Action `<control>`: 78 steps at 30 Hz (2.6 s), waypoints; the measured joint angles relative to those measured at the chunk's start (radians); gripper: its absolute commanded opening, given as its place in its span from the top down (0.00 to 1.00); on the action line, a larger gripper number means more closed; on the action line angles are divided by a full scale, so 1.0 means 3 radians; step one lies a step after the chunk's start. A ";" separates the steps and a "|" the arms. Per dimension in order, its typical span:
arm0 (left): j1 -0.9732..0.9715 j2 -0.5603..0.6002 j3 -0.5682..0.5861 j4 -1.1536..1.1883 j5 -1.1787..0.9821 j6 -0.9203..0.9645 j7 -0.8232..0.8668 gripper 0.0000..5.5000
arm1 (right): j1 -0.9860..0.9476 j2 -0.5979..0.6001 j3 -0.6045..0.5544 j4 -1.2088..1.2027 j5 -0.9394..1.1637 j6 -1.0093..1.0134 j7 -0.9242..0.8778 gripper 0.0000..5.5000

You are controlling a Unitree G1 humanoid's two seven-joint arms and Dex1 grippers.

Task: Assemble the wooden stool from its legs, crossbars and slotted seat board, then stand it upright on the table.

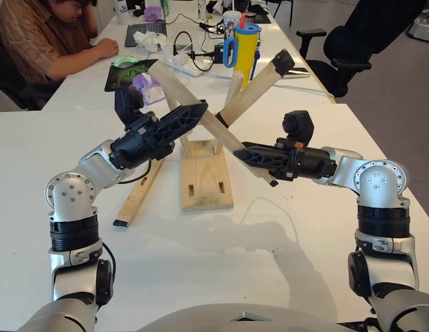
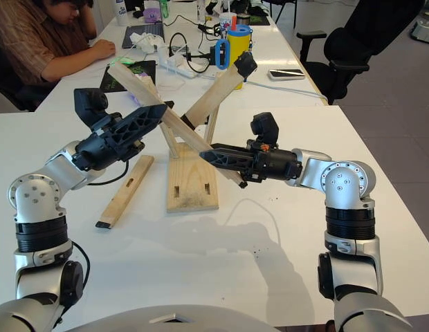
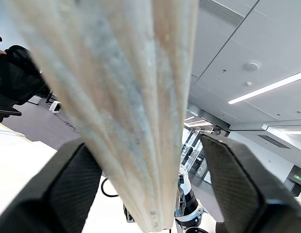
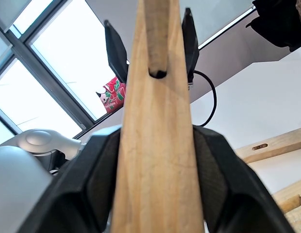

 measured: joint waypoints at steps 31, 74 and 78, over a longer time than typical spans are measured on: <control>0.0344 0.1245 0.0516 0.0902 0.1201 -0.0508 -0.0894 0.63 | 0.0749 -0.0109 0.1637 0.0098 -0.2853 -0.2695 -0.0309 0.37; -0.0007 0.1113 -0.0573 0.0797 0.2503 -0.1371 -0.1818 0.63 | 0.0512 0.0017 0.1774 0.1031 -0.3700 -0.3631 -0.0120 0.37; -0.0020 0.1064 -0.0568 0.0789 0.2468 -0.1300 -0.1807 0.63 | 0.0536 0.0035 0.1774 0.1004 -0.3700 -0.3622 -0.0124 0.37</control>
